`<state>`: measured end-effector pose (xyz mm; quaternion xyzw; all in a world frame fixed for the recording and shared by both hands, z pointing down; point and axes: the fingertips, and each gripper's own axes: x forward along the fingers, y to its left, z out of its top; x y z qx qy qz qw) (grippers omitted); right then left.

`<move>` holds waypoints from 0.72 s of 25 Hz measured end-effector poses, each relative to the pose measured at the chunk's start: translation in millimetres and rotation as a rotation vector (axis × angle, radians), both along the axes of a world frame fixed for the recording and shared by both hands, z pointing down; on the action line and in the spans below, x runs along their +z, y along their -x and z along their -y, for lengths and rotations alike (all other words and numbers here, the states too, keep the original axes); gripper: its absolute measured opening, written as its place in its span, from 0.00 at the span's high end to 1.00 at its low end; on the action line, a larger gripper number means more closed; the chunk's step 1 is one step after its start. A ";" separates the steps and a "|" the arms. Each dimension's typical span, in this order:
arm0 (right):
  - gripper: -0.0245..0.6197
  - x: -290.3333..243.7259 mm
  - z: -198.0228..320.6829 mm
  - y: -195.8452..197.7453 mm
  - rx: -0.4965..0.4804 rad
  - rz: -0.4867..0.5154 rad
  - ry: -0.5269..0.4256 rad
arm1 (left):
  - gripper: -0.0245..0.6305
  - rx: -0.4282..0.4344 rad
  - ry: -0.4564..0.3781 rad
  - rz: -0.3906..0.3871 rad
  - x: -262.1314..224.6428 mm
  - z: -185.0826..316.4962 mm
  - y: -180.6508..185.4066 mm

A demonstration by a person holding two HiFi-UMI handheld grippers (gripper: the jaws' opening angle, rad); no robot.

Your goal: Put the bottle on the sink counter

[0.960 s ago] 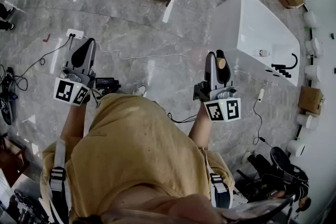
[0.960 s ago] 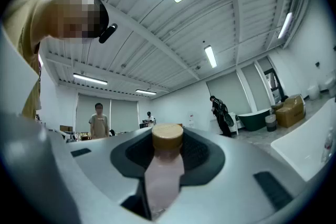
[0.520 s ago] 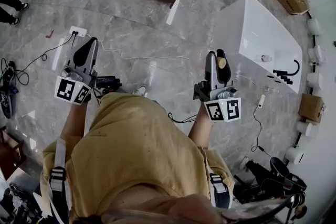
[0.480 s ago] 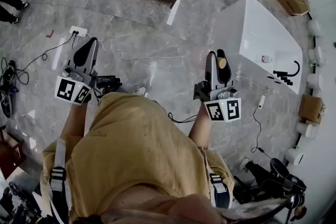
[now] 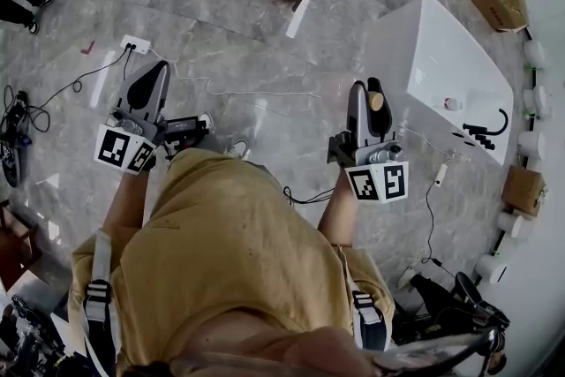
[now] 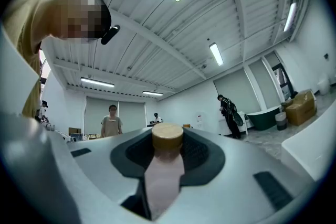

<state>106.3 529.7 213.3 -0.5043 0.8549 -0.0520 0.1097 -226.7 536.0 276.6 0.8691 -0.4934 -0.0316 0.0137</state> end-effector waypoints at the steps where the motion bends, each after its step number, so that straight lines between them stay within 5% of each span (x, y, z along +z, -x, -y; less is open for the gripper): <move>1: 0.78 0.7 2.4 1.2 -0.002 0.001 0.001 | 0.96 0.002 0.004 -0.002 1.9 1.4 0.3; 9: 0.78 -2.3 28.4 8.8 -0.010 -0.006 -0.002 | 0.96 0.027 0.016 -0.023 10.1 31.0 -2.7; 18: 0.78 -9.6 105.4 26.6 0.021 -0.017 -0.002 | 0.96 0.082 0.030 -0.039 18.9 120.1 9.4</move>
